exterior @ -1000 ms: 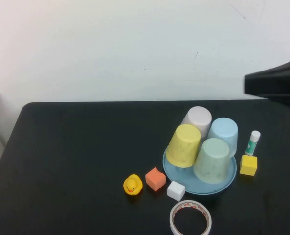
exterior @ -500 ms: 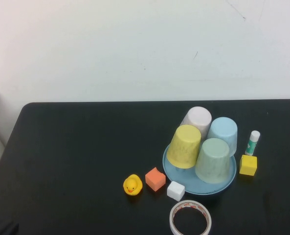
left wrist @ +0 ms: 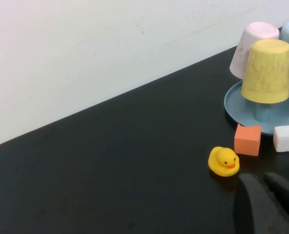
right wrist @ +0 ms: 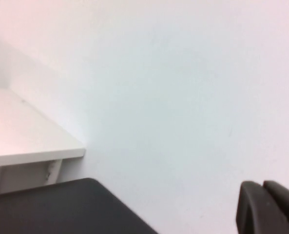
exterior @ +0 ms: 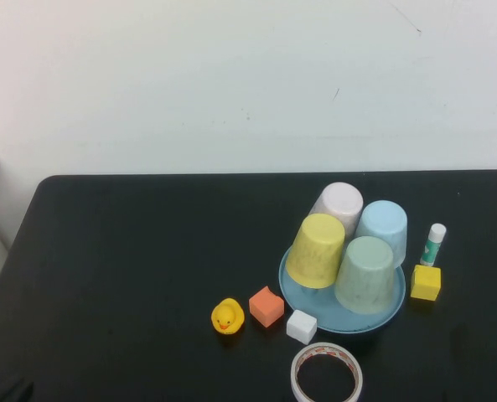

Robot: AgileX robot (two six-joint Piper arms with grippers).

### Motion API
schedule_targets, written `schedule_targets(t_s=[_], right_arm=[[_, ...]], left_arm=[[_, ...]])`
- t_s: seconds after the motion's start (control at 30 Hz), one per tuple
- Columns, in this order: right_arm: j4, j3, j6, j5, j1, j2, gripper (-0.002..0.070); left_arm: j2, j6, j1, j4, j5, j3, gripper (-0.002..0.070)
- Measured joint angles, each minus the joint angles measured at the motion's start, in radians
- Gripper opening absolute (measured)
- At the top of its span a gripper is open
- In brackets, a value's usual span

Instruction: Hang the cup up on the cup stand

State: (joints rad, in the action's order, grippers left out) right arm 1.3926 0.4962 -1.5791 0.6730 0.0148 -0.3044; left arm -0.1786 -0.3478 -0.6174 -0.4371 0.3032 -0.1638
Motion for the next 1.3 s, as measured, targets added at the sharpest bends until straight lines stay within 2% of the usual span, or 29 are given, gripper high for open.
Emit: schedule_targets(t_s=[0.33,0.6,0.73,0.8,0.87,0.93,1.03,1.1,1.2,1.3], right_arm=[[-0.021,-0.033,0.037,-0.011,0.000,0.000,0.0000],[-0.025,-0.107,-0.041,-0.366,0.000,0.000,0.0000],[-0.025,-0.136,-0.105,-0.472,0.000,0.004,0.0000],[-0.070,-0.173,-0.079,-0.515,0.000,0.021,0.0000],[-0.245,-0.213,0.069,-0.543,0.000,0.040,0.0001],[-0.576,-0.262,0.366,-0.543,0.000,0.066,0.0001],[-1.096,-0.340,0.987,-0.508,0.000,0.122,0.0000],[-1.365,-0.398,1.270,-0.501,0.000,0.173,0.0000],[-1.492,-0.460,1.421,-0.530,0.000,0.239,0.0000],[-1.513,-0.512,1.461,-0.560,0.000,0.286,0.0000]], left_arm=[[0.000,0.000,0.000,0.000,0.000,0.000,-0.0001],[0.000,0.000,0.000,0.000,0.000,0.000,-0.0001],[0.000,0.000,0.000,0.000,0.003,0.000,-0.0001],[0.000,0.000,0.000,0.000,0.006,0.000,-0.0001],[0.000,-0.001,0.000,0.000,0.006,0.000,-0.0001],[0.000,-0.001,0.000,0.000,0.006,0.000,-0.0001],[0.000,-0.001,0.000,0.000,0.007,0.000,-0.0001],[0.000,-0.001,0.000,0.000,0.007,0.000,-0.0001],[0.000,-0.001,0.000,0.000,0.007,0.000,-0.0001],[0.000,-0.001,0.000,0.000,0.007,0.000,-0.0001]])
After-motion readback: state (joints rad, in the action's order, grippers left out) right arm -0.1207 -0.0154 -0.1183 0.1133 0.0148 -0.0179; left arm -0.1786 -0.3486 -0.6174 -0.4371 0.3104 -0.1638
